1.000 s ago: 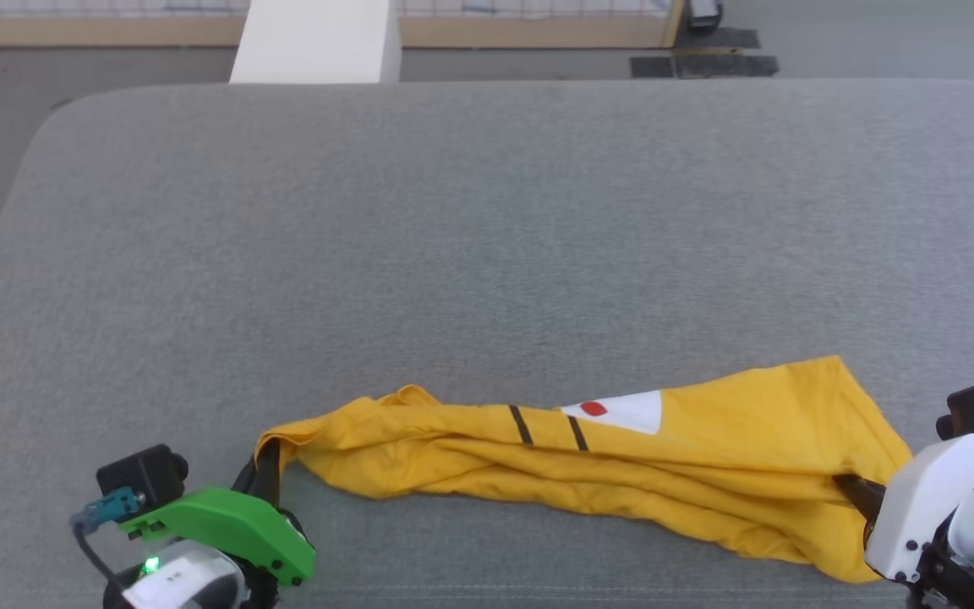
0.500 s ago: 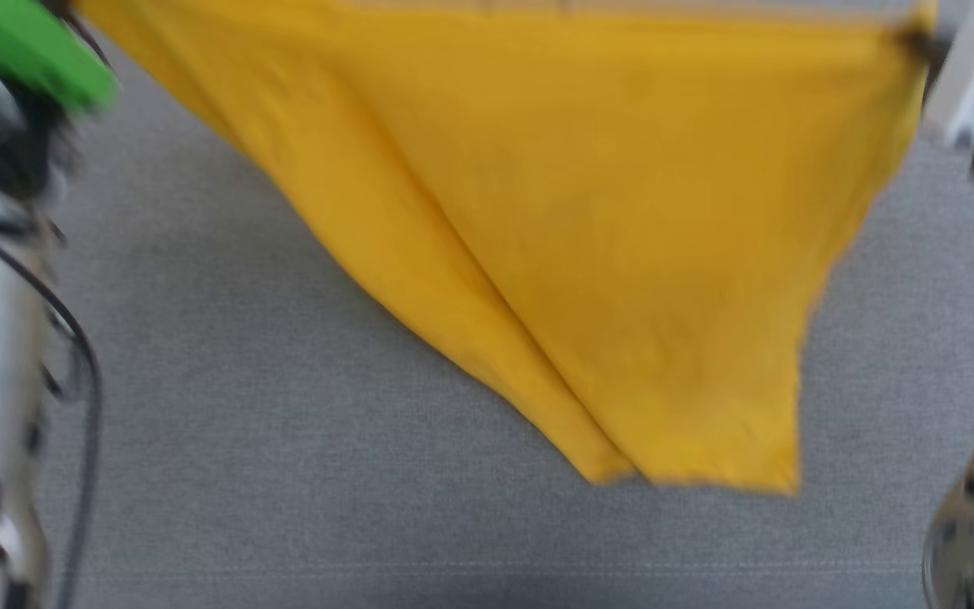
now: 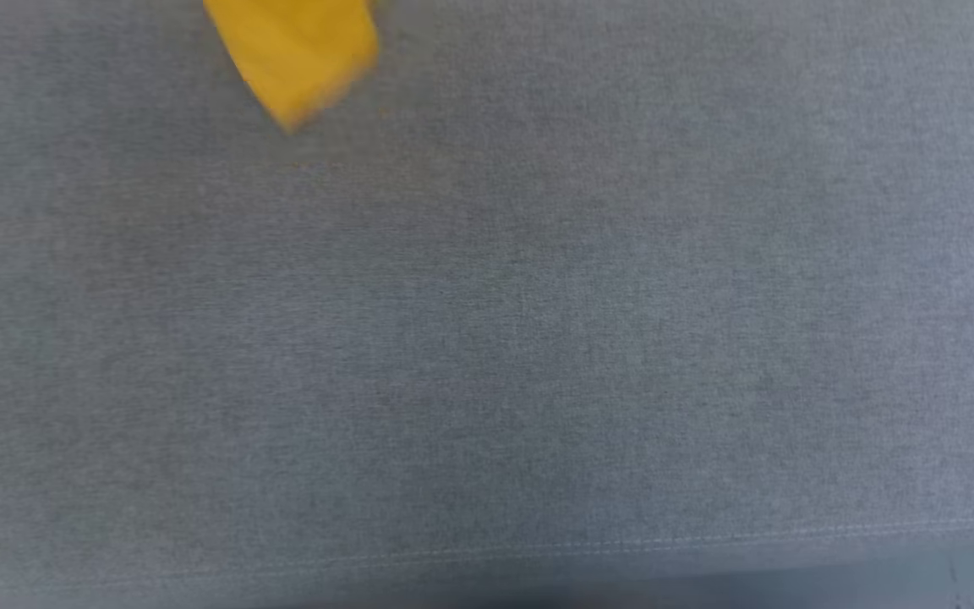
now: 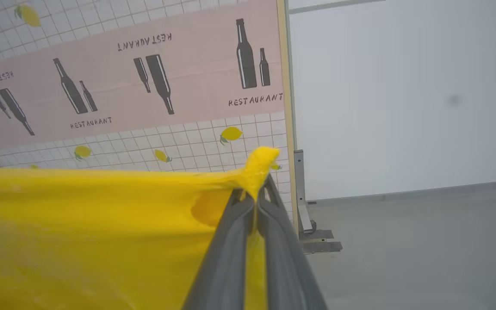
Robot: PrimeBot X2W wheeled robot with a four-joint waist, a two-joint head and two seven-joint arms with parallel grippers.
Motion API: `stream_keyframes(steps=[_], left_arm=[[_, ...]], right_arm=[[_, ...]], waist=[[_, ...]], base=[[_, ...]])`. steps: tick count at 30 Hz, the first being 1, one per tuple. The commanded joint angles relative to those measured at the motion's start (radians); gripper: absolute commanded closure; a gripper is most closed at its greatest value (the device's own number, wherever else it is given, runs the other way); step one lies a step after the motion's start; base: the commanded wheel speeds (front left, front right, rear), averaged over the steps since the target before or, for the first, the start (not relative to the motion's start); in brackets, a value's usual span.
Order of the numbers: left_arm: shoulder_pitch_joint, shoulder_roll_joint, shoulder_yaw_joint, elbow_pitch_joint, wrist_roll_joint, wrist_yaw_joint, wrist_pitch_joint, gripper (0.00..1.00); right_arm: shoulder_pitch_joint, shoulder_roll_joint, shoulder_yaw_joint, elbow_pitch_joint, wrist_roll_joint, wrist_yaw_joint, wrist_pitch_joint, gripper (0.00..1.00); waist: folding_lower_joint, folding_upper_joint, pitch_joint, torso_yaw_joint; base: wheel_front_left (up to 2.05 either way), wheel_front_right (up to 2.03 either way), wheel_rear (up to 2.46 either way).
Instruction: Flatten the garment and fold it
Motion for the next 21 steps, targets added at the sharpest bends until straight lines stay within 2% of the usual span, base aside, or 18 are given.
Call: stream_keyframes(steps=[1, 5, 11, 16, 21], left_arm=[[-0.037, 0.012, 0.01, 0.008, 0.01, 0.007, -0.037, 1.0], [-0.088, 0.006, 0.033, 0.012, 0.017, 0.008, -0.16, 1.0], [-0.065, -0.01, 0.032, 0.102, -0.007, -0.039, -0.217, 1.0], [0.017, -0.04, 0.038, 0.161, -0.05, -0.088, -0.255, 1.0], [0.13, -0.062, 0.043, 0.195, -0.088, -0.147, -0.297, 1.0]], right_arm=[[-0.035, -0.006, -0.011, 0.021, -0.002, 0.003, -0.047, 1.0], [-0.101, -0.006, -0.035, 0.085, -0.021, 0.003, -0.167, 1.0], [-0.117, -0.006, -0.049, 0.197, -0.019, 0.003, -0.241, 1.0], [-0.066, -0.006, -0.05, 0.271, 0.006, 0.003, -0.286, 1.0], [0.046, -0.006, -0.036, 0.295, 0.048, 0.003, -0.334, 1.0]], waist=[[-0.0002, 0.0, 0.031, -0.02], [-0.0002, 0.0, 0.057, -0.017], [-0.0002, 0.0, 0.104, -0.003], [-0.0002, 0.0, 0.126, 0.023], [-0.0002, 0.0, 0.094, 0.051]], base=[[0.0, 0.0, 0.0], [0.0, 0.0, 0.0], [0.0, 0.0, 0.0], [0.0, 0.0, 0.0], [0.0, 0.0, 0.0]])
